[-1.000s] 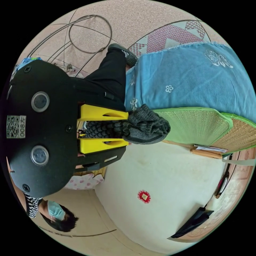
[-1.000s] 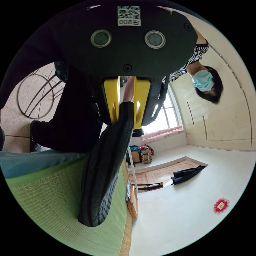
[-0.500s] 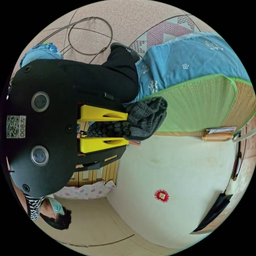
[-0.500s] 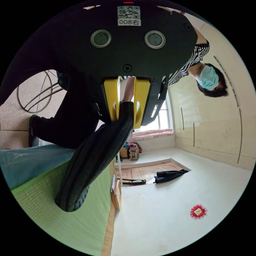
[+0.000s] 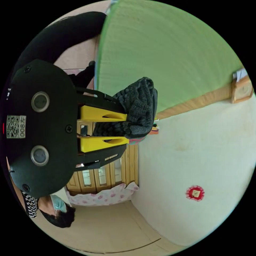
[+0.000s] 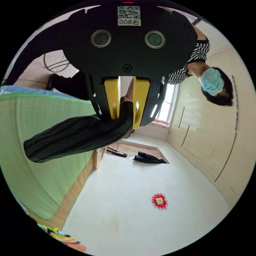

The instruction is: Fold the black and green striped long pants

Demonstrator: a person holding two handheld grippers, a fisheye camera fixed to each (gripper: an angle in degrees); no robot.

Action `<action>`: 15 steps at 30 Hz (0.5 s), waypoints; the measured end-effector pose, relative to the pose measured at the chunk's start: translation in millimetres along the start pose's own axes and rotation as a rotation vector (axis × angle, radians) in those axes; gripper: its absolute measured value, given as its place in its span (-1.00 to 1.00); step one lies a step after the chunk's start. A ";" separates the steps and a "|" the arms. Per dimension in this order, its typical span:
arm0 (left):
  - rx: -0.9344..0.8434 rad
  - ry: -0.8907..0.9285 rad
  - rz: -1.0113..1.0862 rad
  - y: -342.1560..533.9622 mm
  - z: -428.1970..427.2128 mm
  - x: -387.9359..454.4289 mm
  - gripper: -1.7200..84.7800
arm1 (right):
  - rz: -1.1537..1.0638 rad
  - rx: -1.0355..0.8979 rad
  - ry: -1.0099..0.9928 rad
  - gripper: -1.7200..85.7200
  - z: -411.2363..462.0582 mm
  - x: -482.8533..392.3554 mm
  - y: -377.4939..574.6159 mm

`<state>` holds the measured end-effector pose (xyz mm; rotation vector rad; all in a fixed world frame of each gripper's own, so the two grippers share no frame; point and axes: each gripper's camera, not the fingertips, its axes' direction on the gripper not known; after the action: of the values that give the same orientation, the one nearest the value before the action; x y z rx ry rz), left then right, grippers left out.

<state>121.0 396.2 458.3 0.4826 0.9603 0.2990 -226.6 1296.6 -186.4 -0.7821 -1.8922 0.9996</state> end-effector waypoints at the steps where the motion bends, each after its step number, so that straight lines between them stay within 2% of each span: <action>1: -0.031 0.015 0.043 -12.5 36.2 9.0 -0.76 | -0.038 0.032 0.009 -0.82 -26.9 -14.5 -11.9; 5: -0.151 0.109 0.210 -52.5 177.2 52.1 -0.75 | -0.209 0.181 0.065 -0.81 -135.0 -81.1 -44.5; 10: -0.334 0.239 0.376 -76.0 358.1 90.4 -0.75 | -0.376 0.358 0.195 -0.81 -262.6 -145.1 -42.3; 15: -0.523 0.305 0.435 -76.4 528.6 67.8 -0.74 | -0.369 0.507 0.301 -0.81 -356.6 -126.0 -5.2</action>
<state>603.5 224.2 624.4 0.1575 1.0173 1.0119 143.8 1314.2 -111.6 -0.2526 -1.3718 0.9992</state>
